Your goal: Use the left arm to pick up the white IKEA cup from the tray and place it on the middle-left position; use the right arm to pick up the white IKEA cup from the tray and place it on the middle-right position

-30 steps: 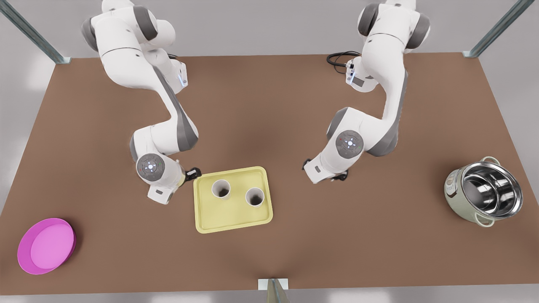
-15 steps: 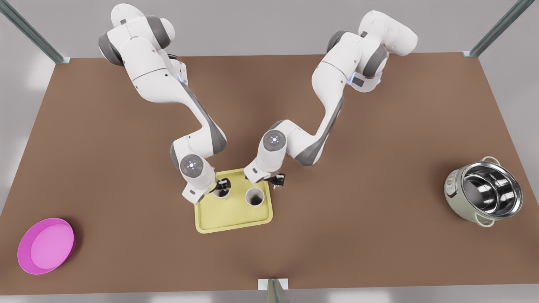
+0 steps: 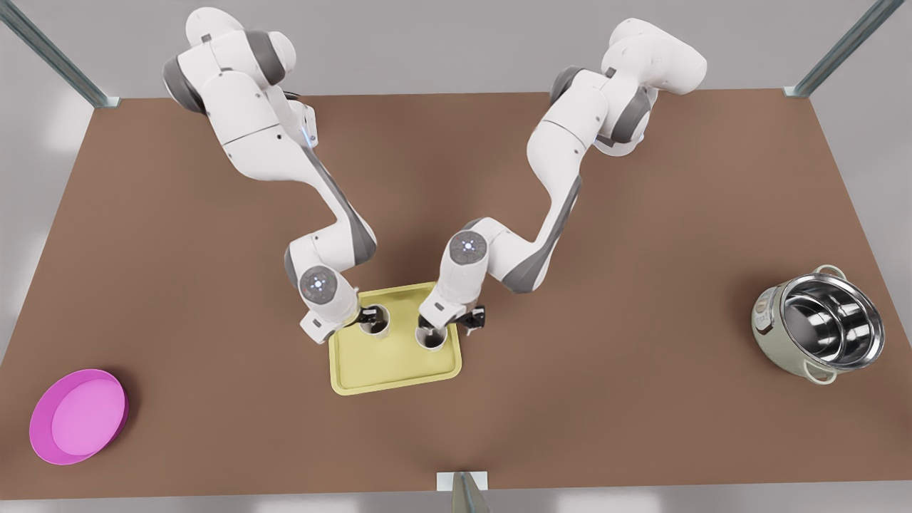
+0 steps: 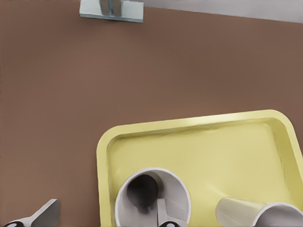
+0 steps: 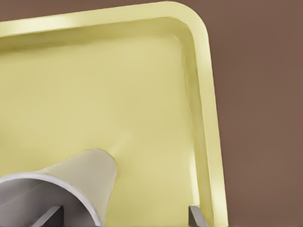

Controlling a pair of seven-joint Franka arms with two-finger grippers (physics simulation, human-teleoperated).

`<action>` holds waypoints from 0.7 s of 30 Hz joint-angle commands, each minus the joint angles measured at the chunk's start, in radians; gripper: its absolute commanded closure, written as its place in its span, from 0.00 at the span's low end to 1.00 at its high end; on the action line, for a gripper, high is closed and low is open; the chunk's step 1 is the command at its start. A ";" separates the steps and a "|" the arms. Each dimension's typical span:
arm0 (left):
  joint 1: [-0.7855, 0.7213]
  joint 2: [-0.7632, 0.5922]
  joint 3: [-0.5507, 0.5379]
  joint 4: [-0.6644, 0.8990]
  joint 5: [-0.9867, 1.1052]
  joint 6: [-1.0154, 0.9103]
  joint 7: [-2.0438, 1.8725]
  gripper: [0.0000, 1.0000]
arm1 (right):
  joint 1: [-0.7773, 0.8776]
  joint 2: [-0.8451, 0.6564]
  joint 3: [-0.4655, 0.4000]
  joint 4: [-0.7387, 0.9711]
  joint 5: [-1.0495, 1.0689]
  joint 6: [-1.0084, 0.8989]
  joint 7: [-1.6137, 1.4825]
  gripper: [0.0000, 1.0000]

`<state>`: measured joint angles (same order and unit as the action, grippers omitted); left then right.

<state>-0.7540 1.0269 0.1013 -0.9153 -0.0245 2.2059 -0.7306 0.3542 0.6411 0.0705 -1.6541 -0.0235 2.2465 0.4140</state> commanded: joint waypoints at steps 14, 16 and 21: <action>-0.018 0.053 -0.006 -0.008 0.021 0.014 -0.063 0.00 | -0.004 0.018 -0.001 0.028 0.042 0.008 0.072 0.76; -0.019 0.064 -0.006 -0.008 0.021 0.020 -0.064 0.00 | -0.006 -0.004 -0.003 0.028 0.043 0.005 0.072 0.80; -0.021 0.067 -0.014 -0.005 0.017 0.025 -0.081 0.37 | -0.213 -0.126 -0.023 0.025 0.063 -0.139 -0.205 0.81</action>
<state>-0.7747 1.0959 0.0882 -0.9215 -0.0060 2.2264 -0.7804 0.1793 0.5290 0.0495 -1.6293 0.0404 2.1944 0.4208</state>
